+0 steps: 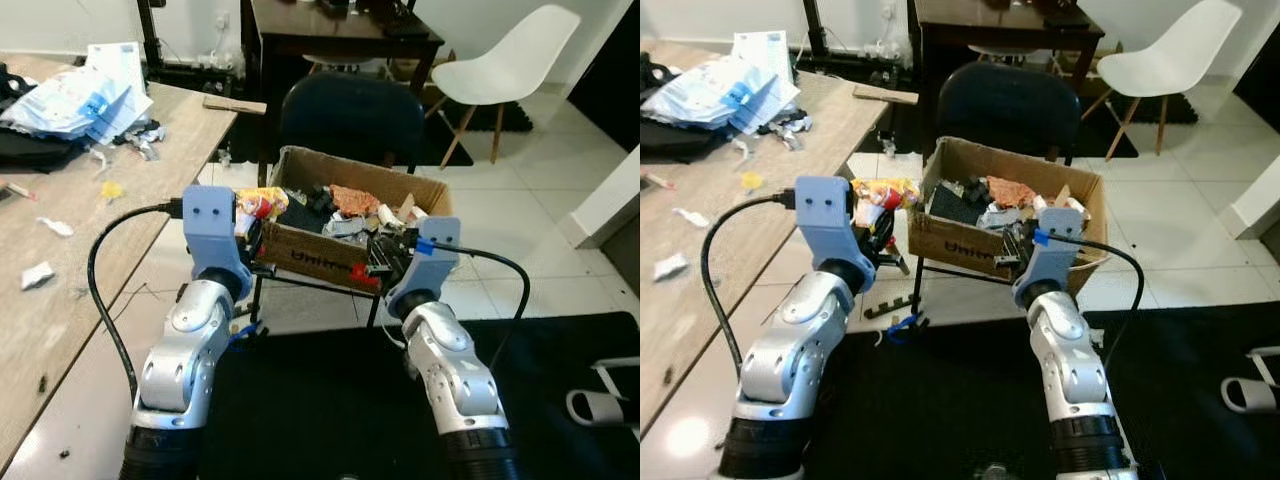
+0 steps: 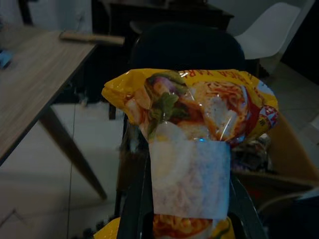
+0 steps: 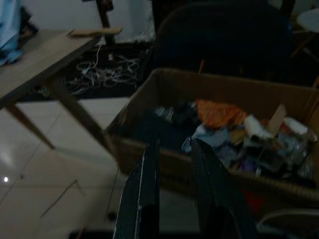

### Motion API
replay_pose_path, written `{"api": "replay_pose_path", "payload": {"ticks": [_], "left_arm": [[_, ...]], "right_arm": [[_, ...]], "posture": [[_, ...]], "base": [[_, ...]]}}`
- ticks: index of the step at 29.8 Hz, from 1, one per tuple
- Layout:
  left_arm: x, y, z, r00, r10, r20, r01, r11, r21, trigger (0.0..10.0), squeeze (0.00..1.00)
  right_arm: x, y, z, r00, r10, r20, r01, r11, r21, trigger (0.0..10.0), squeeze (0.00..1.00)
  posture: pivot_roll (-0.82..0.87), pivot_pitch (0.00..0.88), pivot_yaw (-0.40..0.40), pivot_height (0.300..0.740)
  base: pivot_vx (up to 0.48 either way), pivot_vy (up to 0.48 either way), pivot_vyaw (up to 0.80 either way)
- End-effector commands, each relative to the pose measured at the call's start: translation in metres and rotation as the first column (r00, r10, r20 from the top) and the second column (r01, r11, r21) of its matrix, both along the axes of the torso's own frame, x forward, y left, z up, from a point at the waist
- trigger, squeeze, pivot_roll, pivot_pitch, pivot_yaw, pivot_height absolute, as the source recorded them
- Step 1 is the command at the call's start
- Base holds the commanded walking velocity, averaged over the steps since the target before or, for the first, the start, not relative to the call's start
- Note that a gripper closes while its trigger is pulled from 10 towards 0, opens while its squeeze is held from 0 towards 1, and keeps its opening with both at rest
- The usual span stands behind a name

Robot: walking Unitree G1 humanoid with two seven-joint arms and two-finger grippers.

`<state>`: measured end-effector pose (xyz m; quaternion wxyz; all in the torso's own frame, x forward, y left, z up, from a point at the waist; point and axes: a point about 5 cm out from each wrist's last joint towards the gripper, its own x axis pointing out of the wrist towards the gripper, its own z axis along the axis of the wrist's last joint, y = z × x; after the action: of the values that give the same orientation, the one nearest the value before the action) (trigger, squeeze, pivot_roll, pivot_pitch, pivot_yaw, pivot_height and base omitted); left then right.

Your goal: Picking trash to rubbish bin

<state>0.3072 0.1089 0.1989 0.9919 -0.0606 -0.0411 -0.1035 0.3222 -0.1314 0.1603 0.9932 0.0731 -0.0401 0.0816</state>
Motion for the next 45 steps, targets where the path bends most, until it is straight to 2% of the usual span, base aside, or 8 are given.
{"api": "replay_pose_path", "payload": {"ticks": [1,19,28,45], "left_arm": [[-0.003,-0.005,0.003,1.000,-0.024,0.017,0.024,1.000,-0.002,10.0,0.00],[0.000,-0.009,0.001,0.999,-0.047,0.010,0.047,0.999,0.009,10.0,0.00],[0.002,-0.011,0.001,0.998,-0.054,0.011,0.054,0.998,0.016,10.0,0.00],[0.015,-0.019,-0.007,0.998,-0.065,-0.020,0.067,0.994,0.092,10.0,0.00]], "right_arm": [[-0.001,-0.005,-0.003,1.000,-0.020,-0.004,0.020,1.000,-0.007,10.0,0.00],[-0.003,-0.010,-0.004,0.999,-0.034,-0.008,0.034,0.999,-0.014,10.0,0.00],[-0.003,-0.010,-0.007,0.999,-0.039,-0.029,0.039,0.999,0.001,10.0,0.00],[-0.004,-0.012,-0.010,0.998,-0.057,-0.033,0.057,0.998,-0.019,10.0,0.00]], "posture": [[0.14,0.116,-0.046,0.740],[0.13,0.120,-0.033,0.740],[0.13,0.125,-0.030,0.740],[0.13,0.130,-0.008,0.740]], "base": [[0.424,0.000,0.00],[0.420,0.000,0.00],[0.405,0.000,-0.66],[0.350,0.000,-0.03]]}}
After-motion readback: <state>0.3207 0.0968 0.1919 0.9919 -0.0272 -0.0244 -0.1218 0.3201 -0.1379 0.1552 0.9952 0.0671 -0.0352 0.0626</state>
